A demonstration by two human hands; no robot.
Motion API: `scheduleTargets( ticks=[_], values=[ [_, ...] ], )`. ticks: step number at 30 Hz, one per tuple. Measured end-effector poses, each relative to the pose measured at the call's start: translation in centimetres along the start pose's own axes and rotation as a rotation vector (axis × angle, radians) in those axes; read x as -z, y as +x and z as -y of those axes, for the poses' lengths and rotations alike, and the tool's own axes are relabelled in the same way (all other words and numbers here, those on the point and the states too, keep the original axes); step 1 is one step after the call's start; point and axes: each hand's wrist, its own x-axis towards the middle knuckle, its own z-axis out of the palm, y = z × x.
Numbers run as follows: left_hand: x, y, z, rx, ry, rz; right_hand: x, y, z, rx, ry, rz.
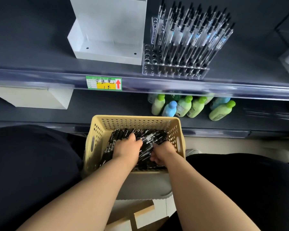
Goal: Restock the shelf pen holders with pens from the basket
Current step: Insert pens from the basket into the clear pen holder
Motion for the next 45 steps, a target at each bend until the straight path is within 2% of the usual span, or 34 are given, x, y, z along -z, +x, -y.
scheduleTargets(
  ticks=[3,7,13,21,25,29,34,40,45],
  values=[
    [-0.3,0.0,-0.1,0.007,0.033,0.024,-0.1,-0.1,0.1,0.035,-0.012,-0.02],
    [-0.2,-0.2,0.1,0.056,-0.044,0.048,-0.4,0.0,0.0,0.054,-0.075,-0.043],
    [0.4,-0.1,0.0,0.132,-0.185,0.029,-0.4,-0.2,0.7,0.028,0.127,-0.02],
    [2.4,-1.4,0.3,0.177,-0.56,-0.064,0.2,-3.1,1.7,0.275,0.184,-0.005],
    [3.3,-2.8,-0.5,0.155,-0.619,-0.045,0.2,-5.0,1.8,0.447,0.152,-0.059],
    [4.0,-3.9,-1.2,0.145,-0.695,-0.033,-0.8,-6.7,1.4,0.614,-0.021,-0.177],
    [5.0,-4.8,-1.8,0.109,-0.692,-0.024,-0.8,-7.3,1.4,0.638,-0.067,-0.269],
    [7.6,-4.7,-1.3,0.112,-0.665,-0.262,0.6,-8.6,3.8,0.696,-0.08,-0.286],
    [10.6,-4.8,-0.3,0.059,-0.729,-0.41,2.8,-11.0,7.4,0.849,-0.165,-0.359]
  ],
)
